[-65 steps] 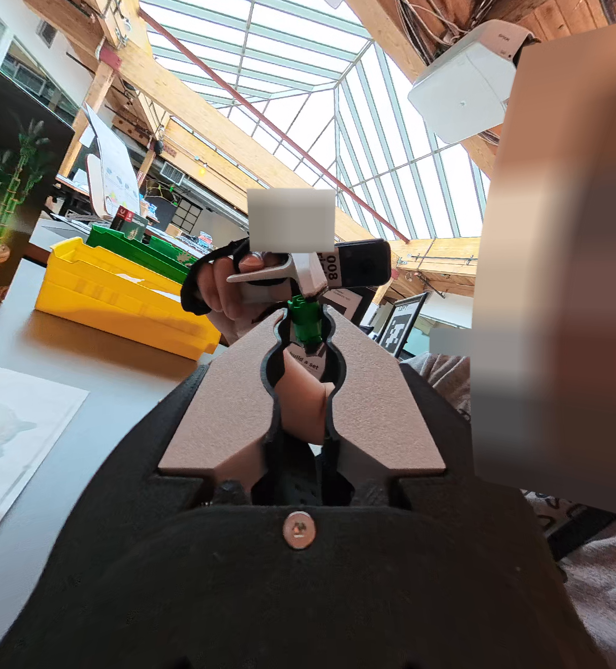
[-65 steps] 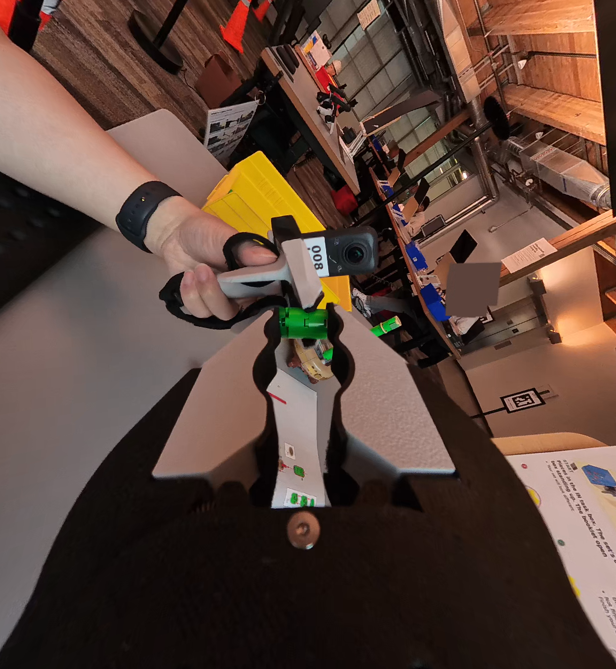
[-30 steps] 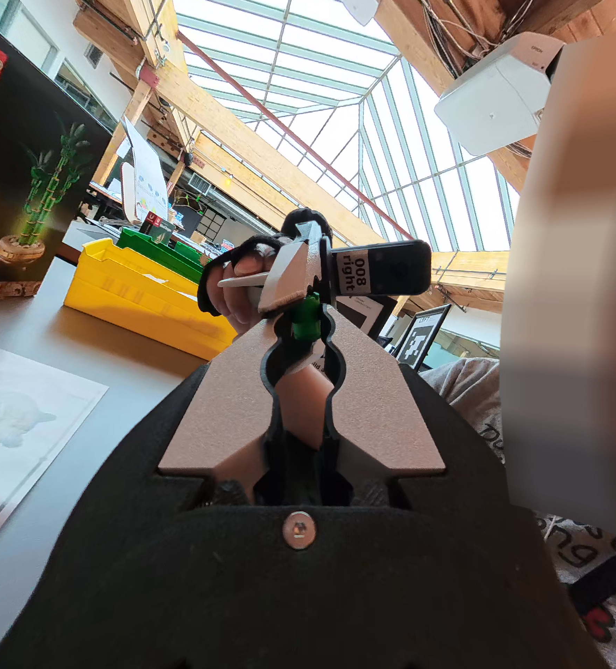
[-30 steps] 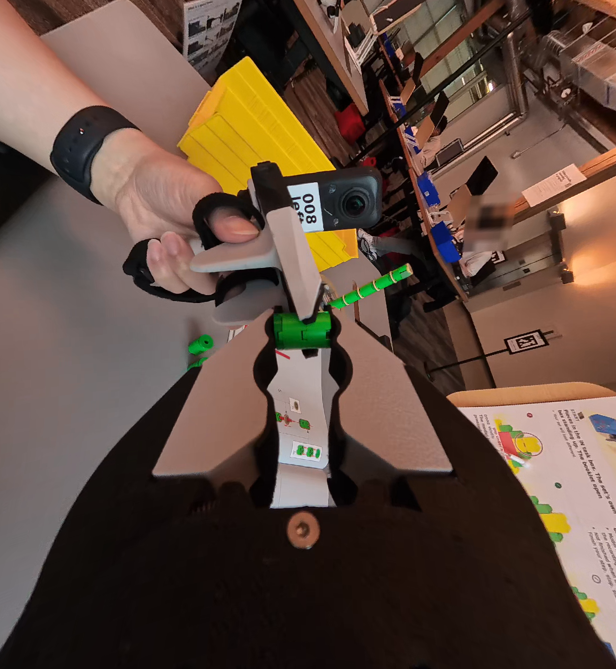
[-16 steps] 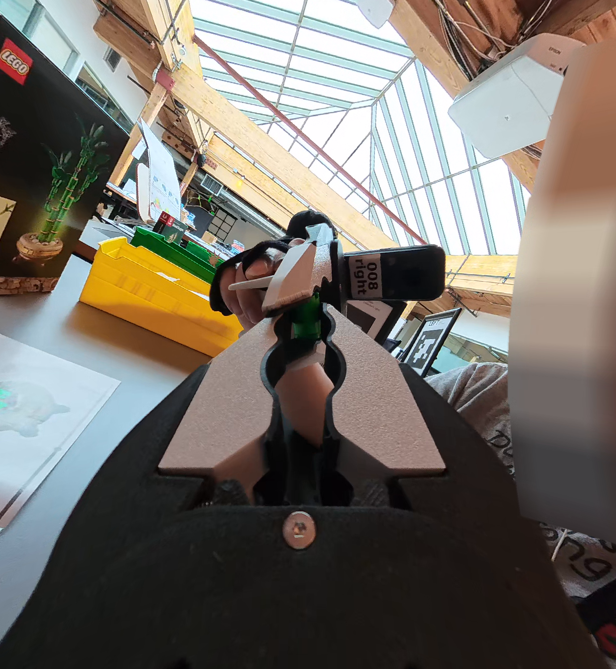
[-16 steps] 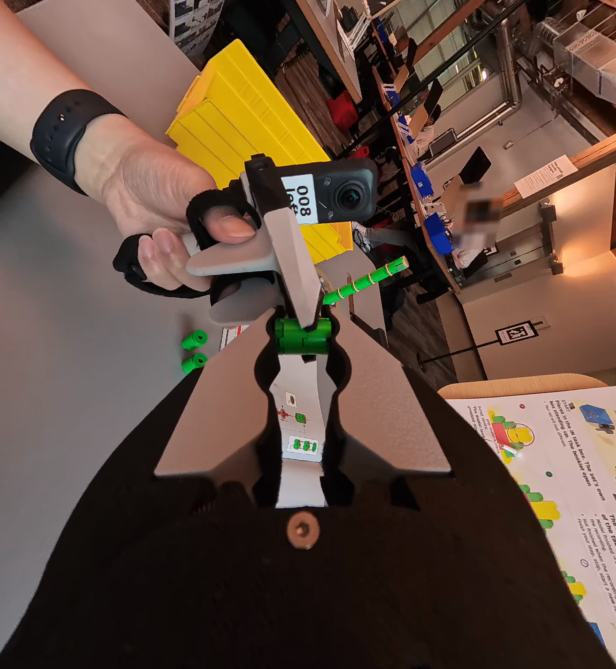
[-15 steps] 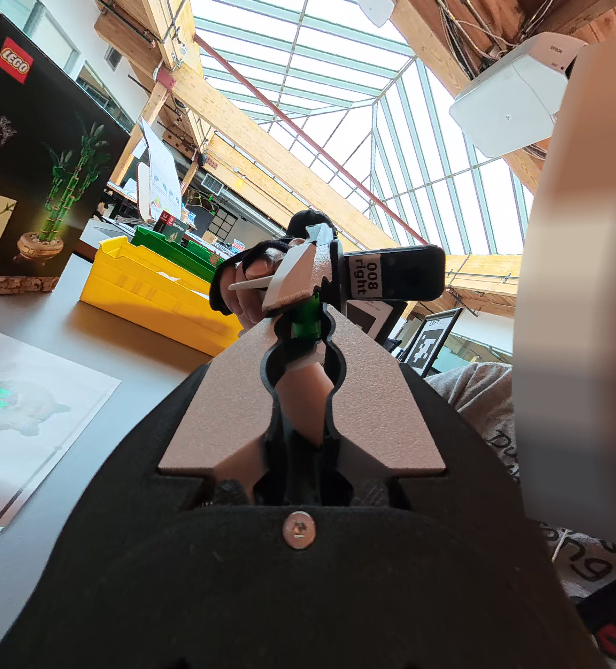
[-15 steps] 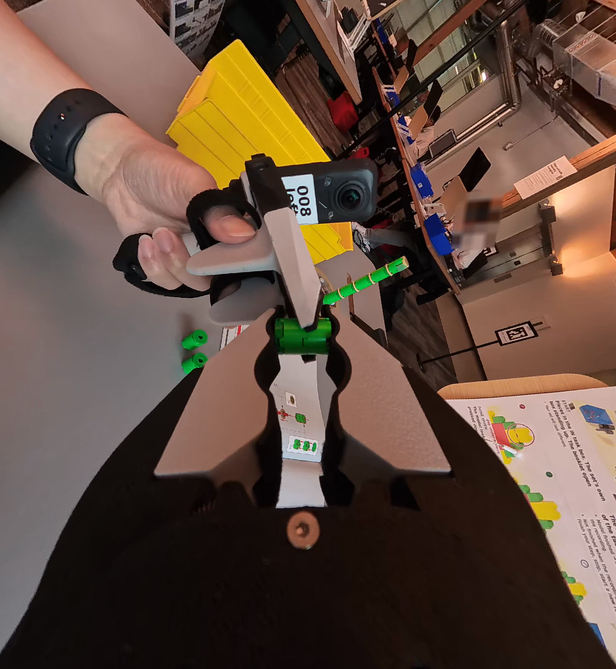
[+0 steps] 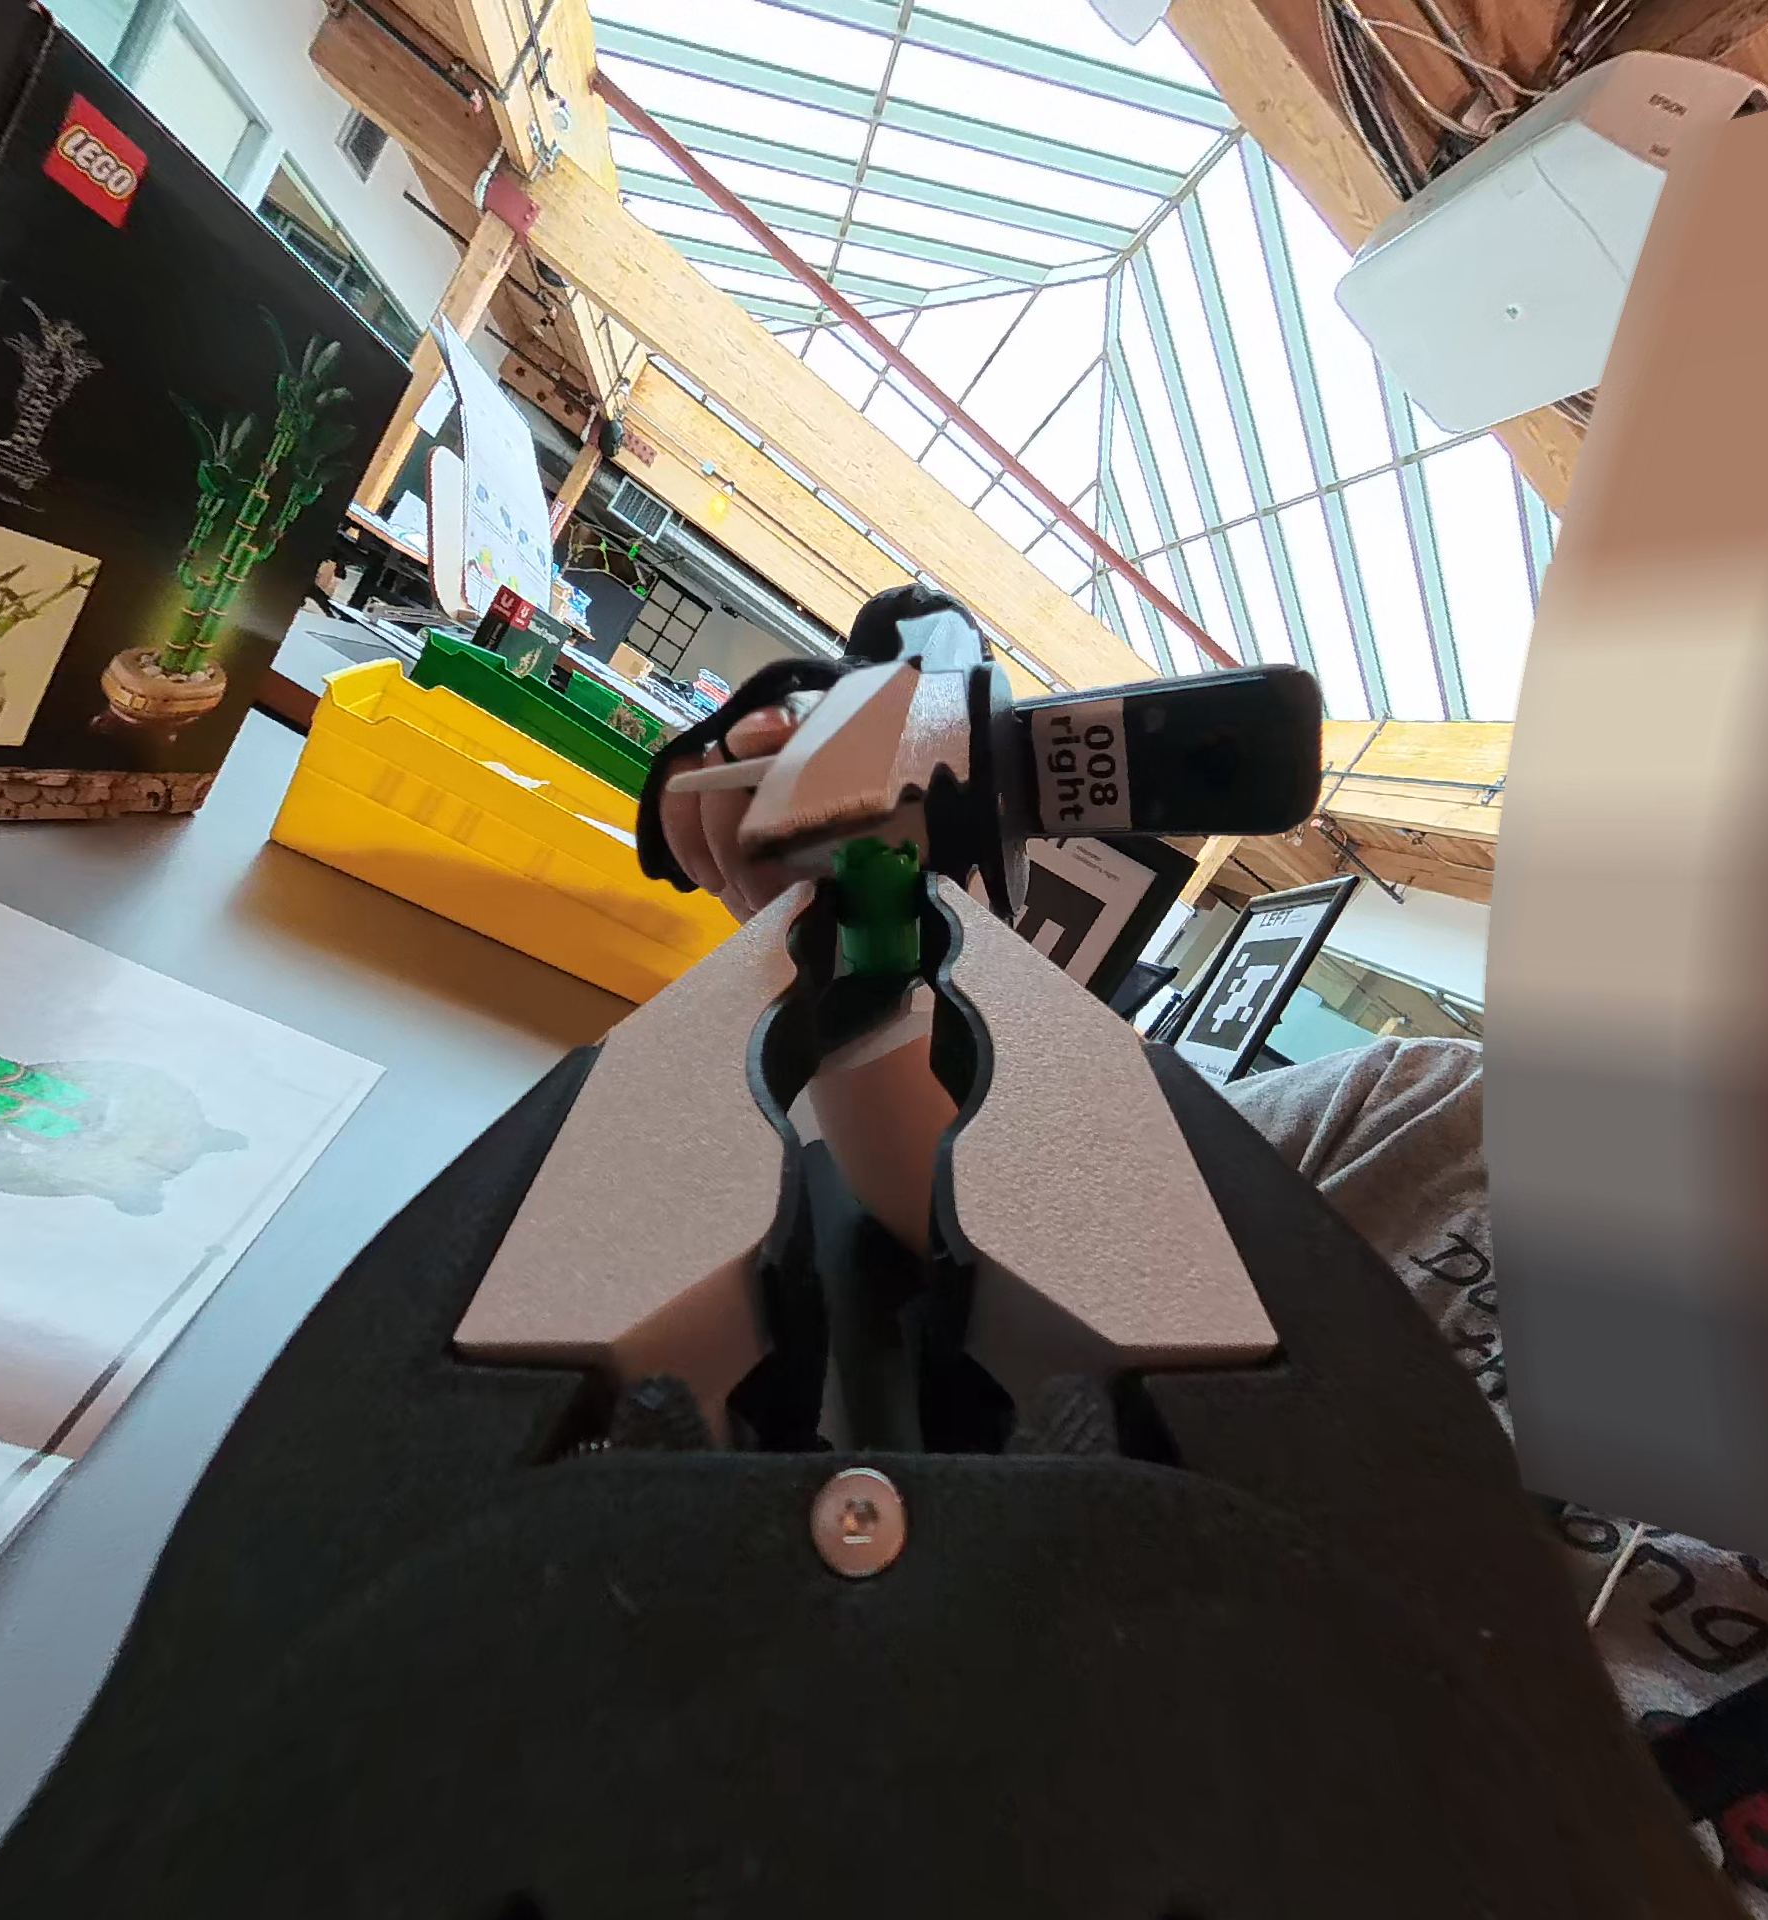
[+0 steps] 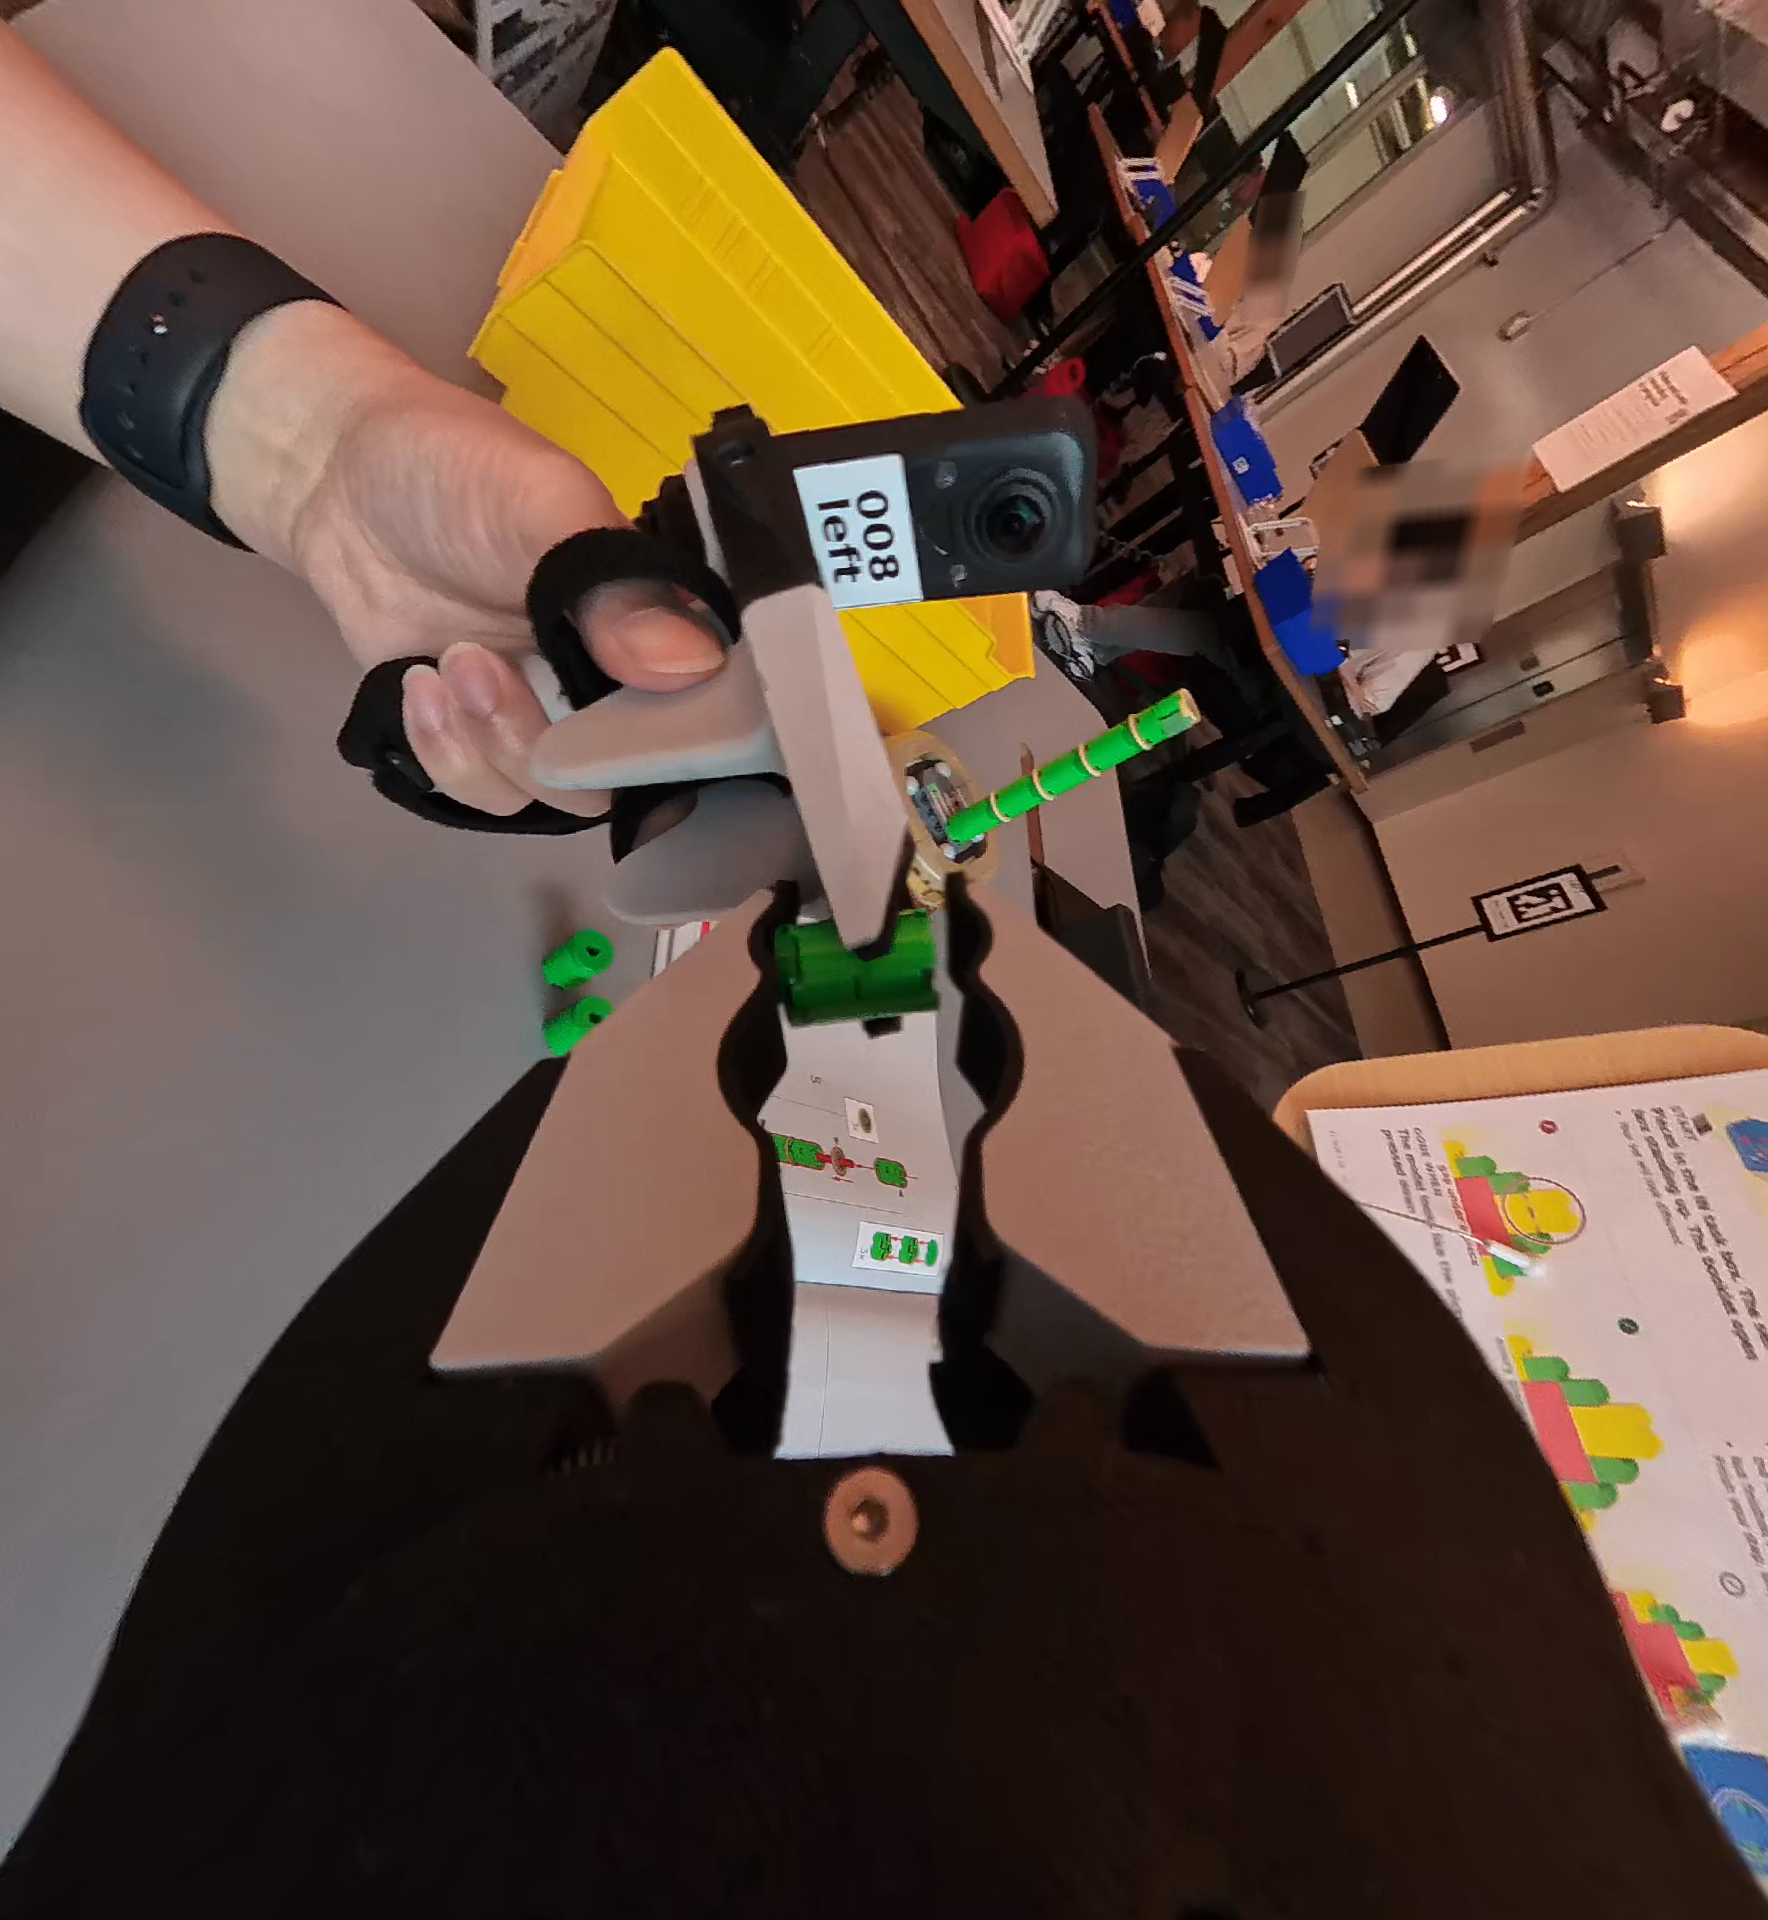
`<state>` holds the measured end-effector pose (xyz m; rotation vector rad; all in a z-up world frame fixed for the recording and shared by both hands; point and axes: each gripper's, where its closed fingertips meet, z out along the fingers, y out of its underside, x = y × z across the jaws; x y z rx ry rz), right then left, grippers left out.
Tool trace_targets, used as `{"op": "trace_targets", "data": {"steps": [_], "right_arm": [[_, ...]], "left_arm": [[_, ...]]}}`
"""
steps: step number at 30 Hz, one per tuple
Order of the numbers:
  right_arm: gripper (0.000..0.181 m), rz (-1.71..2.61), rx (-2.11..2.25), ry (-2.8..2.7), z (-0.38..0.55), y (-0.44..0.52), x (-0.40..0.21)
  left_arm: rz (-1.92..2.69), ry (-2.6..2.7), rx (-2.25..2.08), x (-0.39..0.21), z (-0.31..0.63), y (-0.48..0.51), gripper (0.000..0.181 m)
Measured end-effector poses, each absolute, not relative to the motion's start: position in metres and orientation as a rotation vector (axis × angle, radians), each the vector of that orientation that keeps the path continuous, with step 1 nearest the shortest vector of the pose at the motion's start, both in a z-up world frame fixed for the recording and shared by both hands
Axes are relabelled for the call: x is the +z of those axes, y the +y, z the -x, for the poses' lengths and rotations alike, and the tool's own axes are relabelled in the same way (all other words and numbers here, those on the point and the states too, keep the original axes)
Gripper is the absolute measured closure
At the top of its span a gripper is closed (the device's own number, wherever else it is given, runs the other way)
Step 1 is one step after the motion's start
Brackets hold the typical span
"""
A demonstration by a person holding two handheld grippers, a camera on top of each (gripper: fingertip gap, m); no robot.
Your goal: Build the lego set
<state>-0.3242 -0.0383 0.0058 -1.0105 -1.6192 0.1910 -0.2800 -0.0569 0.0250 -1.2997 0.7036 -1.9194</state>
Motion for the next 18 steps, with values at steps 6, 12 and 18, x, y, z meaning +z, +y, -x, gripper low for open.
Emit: {"op": "trace_targets", "data": {"steps": [6, 12, 18], "right_arm": [[0.16, 0.993, 0.141, -1.645, 0.322, -0.039, 0.003], [0.158, 1.052, 0.199, -1.627, 0.325, -0.036, 0.001], [0.146, 1.043, 0.2, -1.604, 0.321, -0.036, 0.006]], "left_arm": [[1.312, 0.703, -1.929, 0.023, 0.279, -0.058, 0.167], [1.324, 0.684, -1.925, 0.023, 0.281, -0.053, 0.167], [1.307, 0.669, -1.901, 0.028, 0.292, -0.049, 0.168]]}}
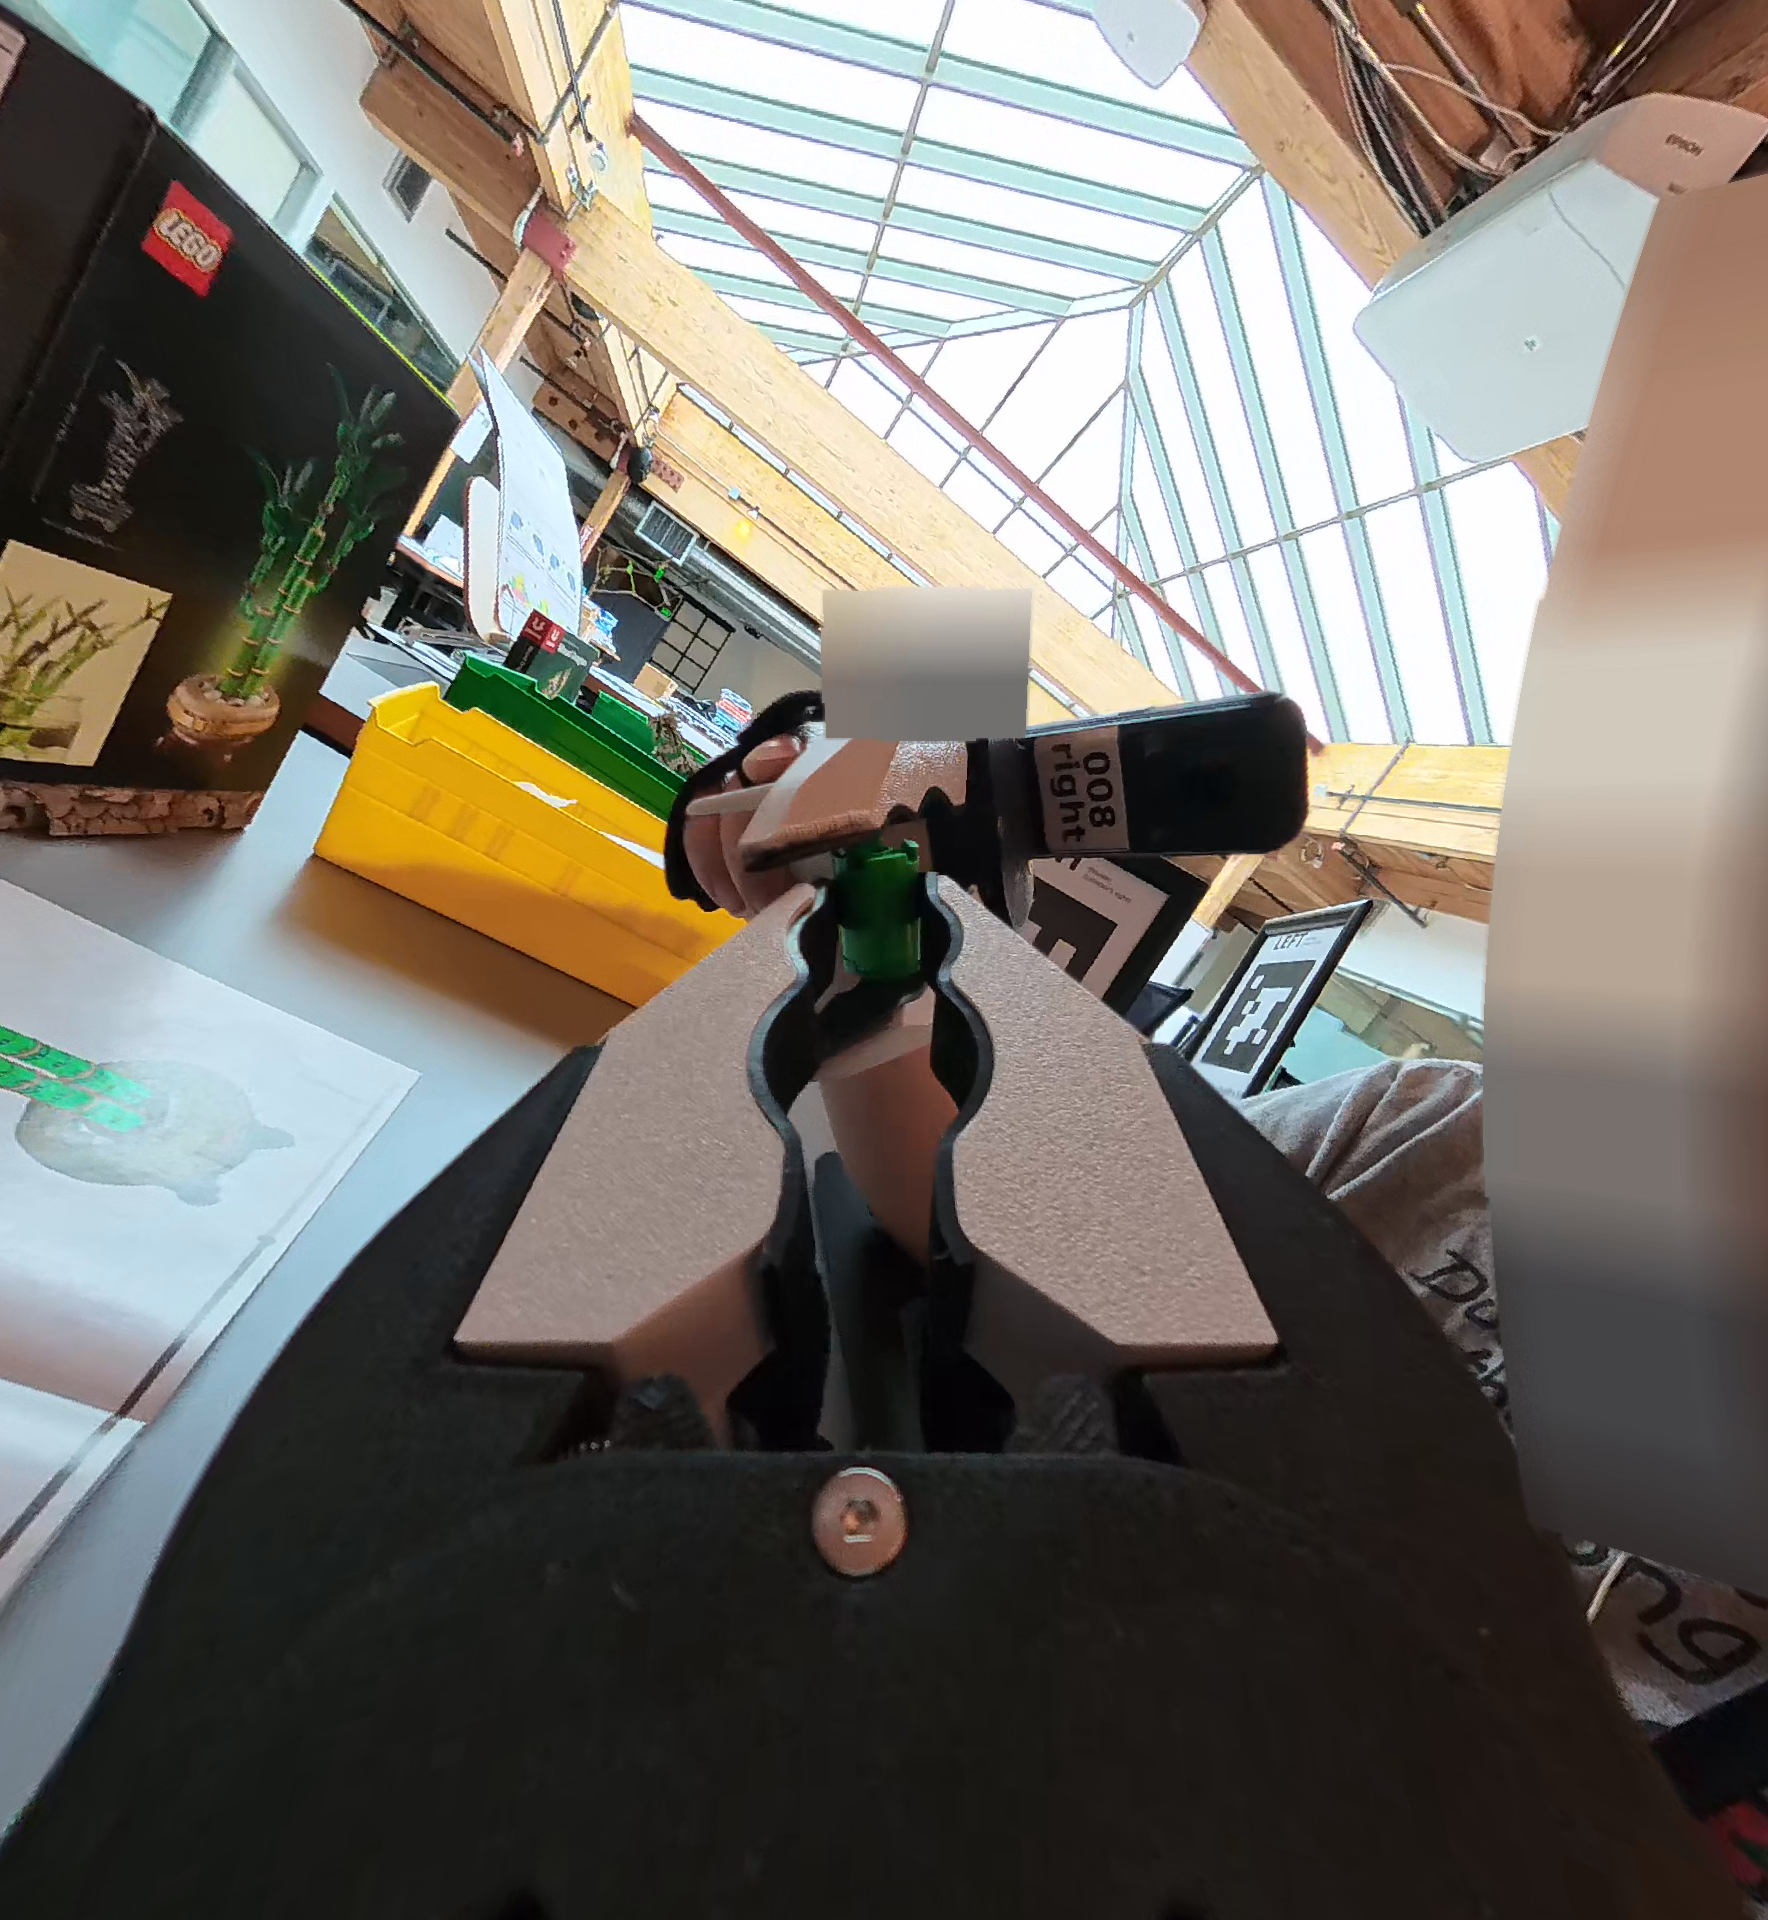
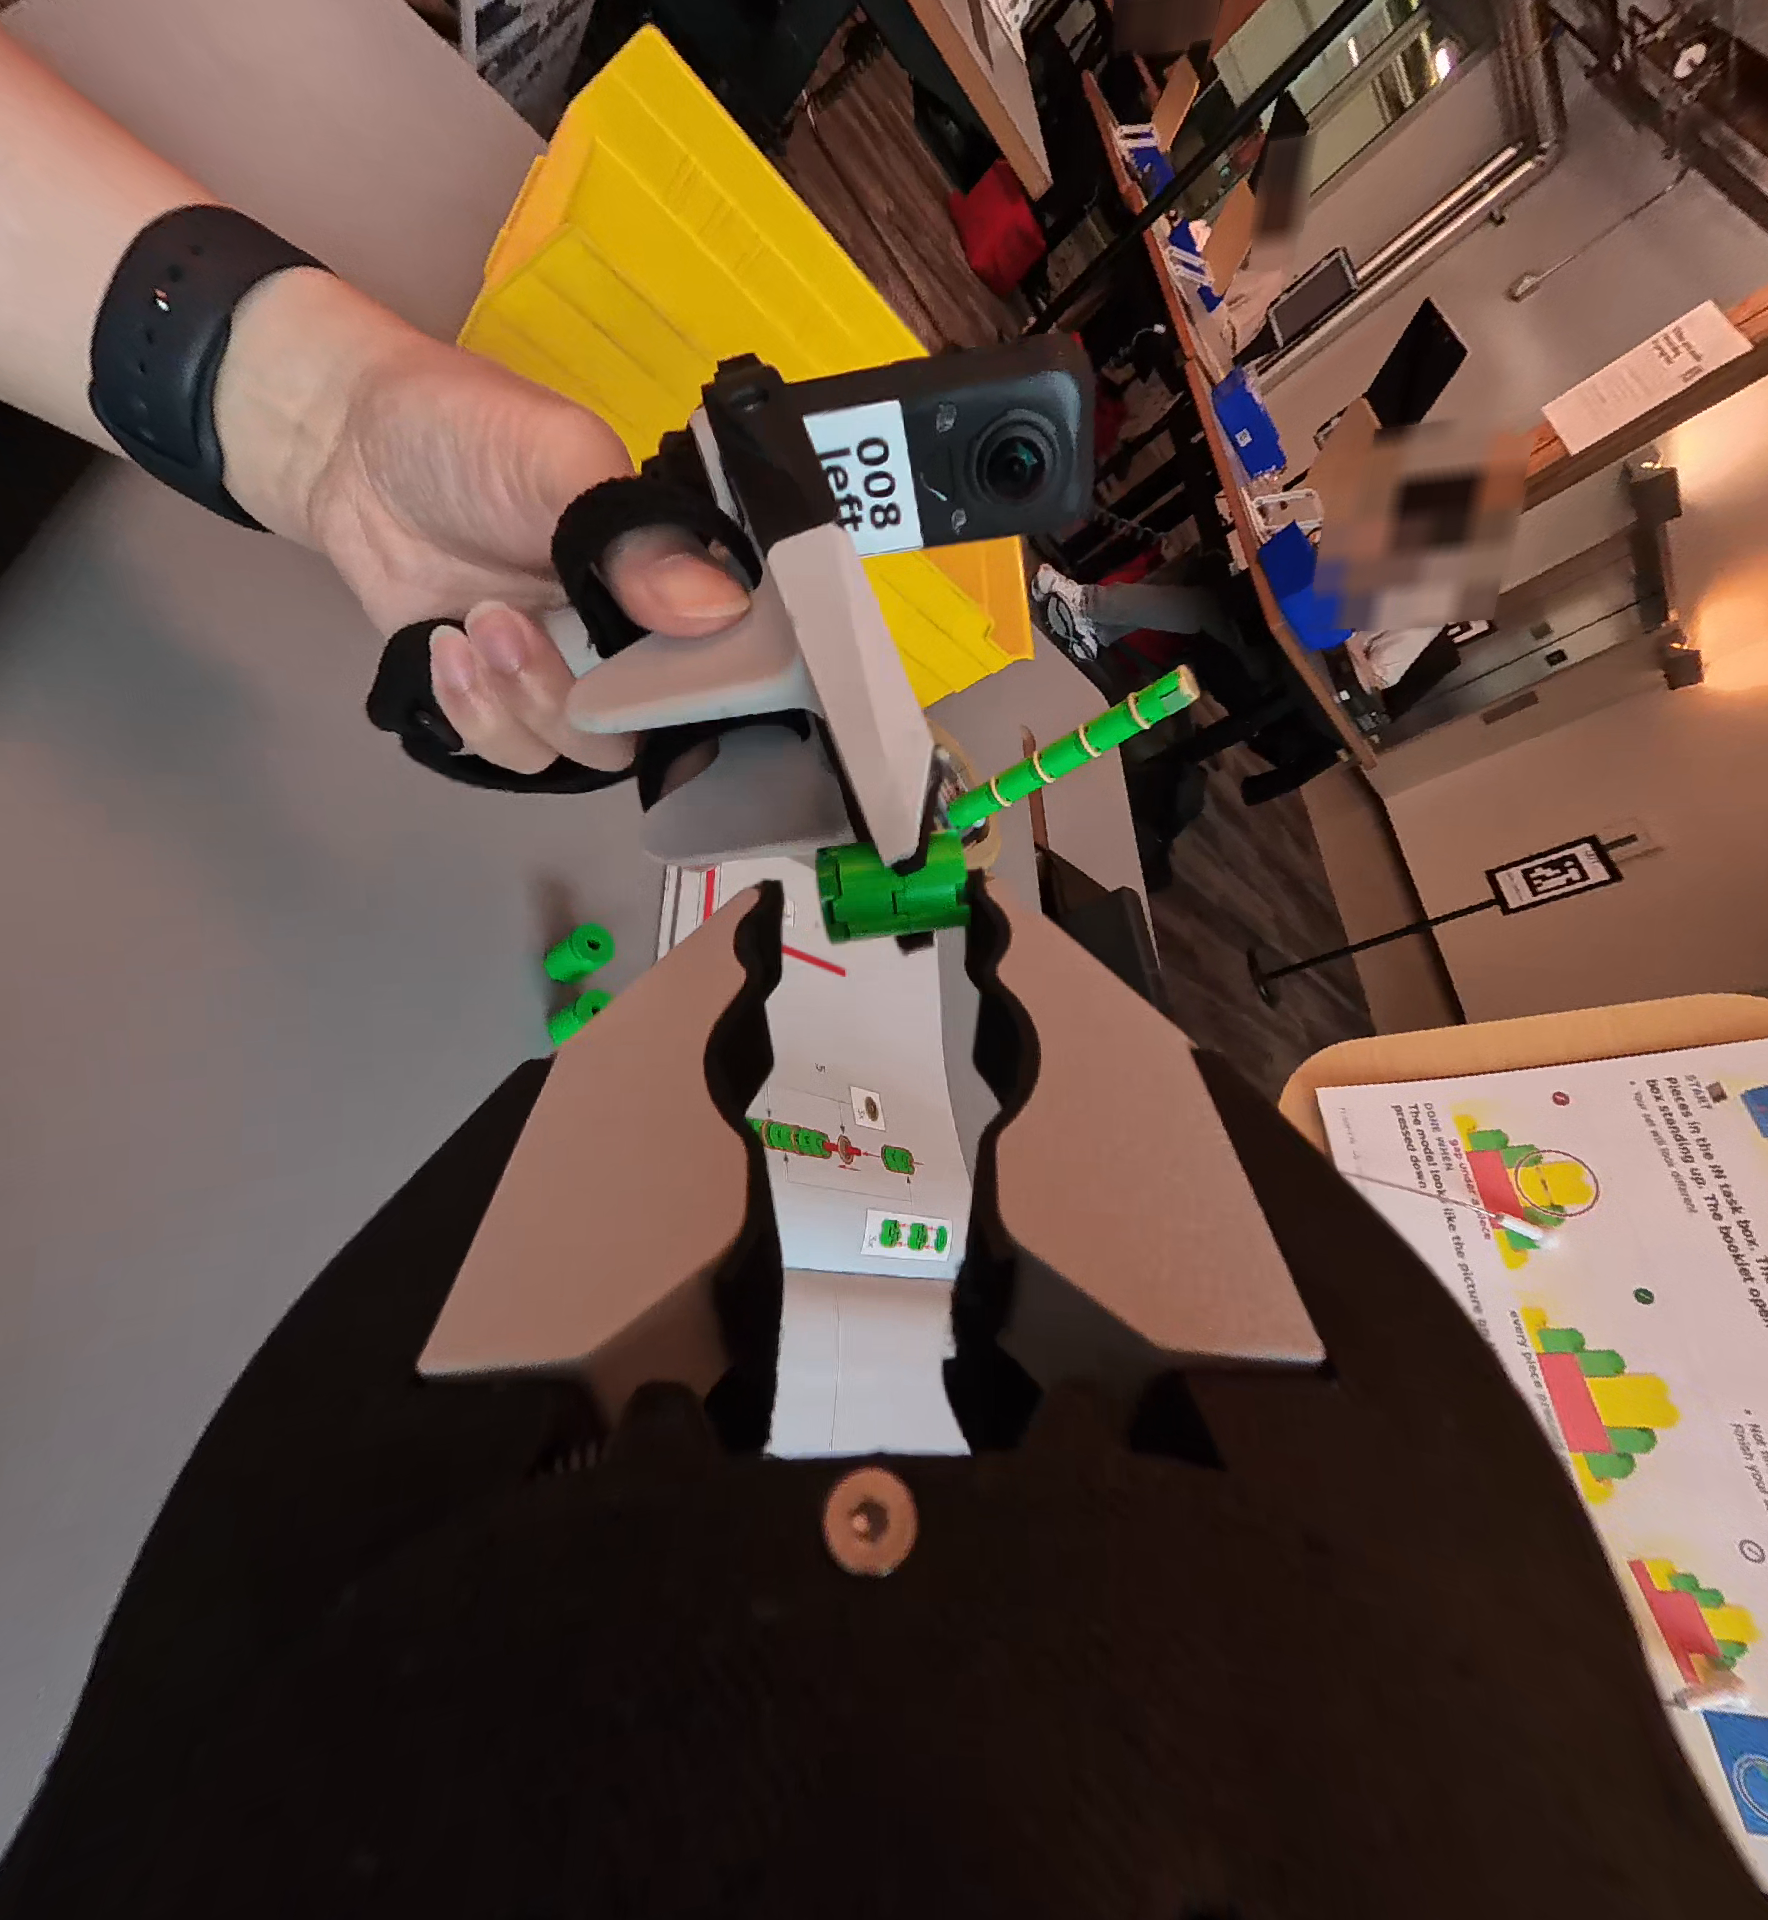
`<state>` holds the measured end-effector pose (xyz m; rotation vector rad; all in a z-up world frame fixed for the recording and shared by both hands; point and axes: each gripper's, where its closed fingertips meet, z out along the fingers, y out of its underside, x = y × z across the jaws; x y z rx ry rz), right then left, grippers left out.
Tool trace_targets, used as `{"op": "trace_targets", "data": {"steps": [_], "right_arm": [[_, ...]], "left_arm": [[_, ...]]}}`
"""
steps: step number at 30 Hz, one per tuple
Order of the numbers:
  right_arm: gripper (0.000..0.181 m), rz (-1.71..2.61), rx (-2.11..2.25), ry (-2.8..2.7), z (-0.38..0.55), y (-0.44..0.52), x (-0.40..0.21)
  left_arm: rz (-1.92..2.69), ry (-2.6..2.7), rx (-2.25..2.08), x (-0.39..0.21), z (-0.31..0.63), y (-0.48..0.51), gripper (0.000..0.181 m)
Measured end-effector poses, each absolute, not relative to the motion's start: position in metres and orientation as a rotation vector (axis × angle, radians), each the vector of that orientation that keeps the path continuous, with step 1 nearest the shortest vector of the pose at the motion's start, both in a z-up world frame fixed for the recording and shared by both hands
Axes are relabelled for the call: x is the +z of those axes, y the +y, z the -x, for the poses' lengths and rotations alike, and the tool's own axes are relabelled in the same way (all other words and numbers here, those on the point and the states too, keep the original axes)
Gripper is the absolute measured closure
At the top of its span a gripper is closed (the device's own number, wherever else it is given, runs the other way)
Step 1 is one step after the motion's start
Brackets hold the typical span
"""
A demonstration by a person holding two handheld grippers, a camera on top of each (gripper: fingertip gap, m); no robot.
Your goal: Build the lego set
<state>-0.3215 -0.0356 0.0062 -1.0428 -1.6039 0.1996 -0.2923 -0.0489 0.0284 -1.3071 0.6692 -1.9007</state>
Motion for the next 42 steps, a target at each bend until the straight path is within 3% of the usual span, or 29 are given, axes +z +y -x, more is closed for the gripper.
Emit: {"op": "trace_targets", "data": {"steps": [4, 39, 41, 42], "right_arm": [[0.156, 1.019, 0.202, -1.575, 0.32, -0.036, 0.012], [0.156, 1.031, 0.218, -1.588, 0.322, -0.037, 0.01], [0.154, 1.032, 0.276, -1.56, 0.323, -0.035, 0.011], [0.137, 1.032, 0.243, -1.55, 0.323, -0.029, 0.009]], "left_arm": [[1.318, 0.686, -1.876, 0.028, 0.294, -0.049, 0.168], [1.356, 0.659, -1.899, 0.022, 0.29, -0.047, 0.167], [1.355, 0.648, -1.895, 0.024, 0.292, -0.045, 0.167], [1.34, 0.633, -1.909, 0.027, 0.293, -0.045, 0.167]]}}
